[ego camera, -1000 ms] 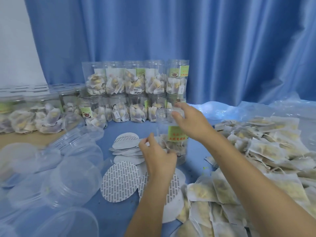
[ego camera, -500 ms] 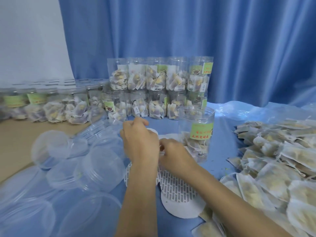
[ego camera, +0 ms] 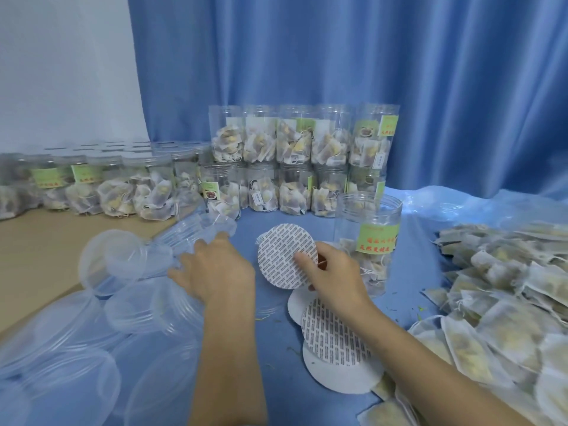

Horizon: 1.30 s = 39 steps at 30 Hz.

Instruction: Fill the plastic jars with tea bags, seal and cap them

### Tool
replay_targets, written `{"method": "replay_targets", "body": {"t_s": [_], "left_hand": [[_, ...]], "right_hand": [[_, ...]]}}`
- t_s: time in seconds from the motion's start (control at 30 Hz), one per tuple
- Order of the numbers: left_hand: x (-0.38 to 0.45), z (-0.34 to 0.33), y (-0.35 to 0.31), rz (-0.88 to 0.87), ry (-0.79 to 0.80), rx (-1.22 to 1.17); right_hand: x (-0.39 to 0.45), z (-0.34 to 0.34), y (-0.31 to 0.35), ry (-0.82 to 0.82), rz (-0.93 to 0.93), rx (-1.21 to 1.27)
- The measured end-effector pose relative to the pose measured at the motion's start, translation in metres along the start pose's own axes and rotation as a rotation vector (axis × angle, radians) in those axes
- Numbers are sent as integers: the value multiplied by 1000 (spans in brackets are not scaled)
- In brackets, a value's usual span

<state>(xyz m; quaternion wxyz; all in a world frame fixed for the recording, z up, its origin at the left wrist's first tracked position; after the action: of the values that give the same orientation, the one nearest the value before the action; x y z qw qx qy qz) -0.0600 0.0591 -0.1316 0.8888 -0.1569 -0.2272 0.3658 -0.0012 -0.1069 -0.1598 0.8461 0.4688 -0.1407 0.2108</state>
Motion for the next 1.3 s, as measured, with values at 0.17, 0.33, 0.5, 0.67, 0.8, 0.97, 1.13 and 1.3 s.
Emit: {"method": "replay_targets", "body": {"t_s": [0.17,0.33,0.5,0.67,0.8,0.97,1.13,1.3], "left_hand": [[-1,-6,-10,-119,-101,-375],[-10,12,-21,-306,-398,-768],[0,6,-5,64,-320,-1539],[5,-24,3,365,28,-2018],[6,-22,-13,173,205,-2019],[-3,-21,-26,50,279,-1807],[-4,-22,-35,43,459,-1762],[-16,-21,-52,39,651,-1851]], "right_hand": [[-2,-4,-3,22,-33,93],[-2,-2,-6,-42,-177,508],[2,17,-6,-200,-130,537],[1,36,1,-419,-70,548],[5,26,6,-96,-153,682],[1,6,24,377,-183,907],[3,18,27,303,-106,969],[7,44,39,21,30,534]]}}
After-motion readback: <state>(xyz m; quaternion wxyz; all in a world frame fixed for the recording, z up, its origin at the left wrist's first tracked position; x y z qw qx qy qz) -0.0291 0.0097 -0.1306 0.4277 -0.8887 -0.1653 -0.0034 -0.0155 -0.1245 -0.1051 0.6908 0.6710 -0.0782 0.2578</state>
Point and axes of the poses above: each hand's wrist, its own x-axis towards the middle knuckle, its own z-axis out of the back of the hand, y = z × x, the point moved 5 cm from there along x, towards the middle knuckle
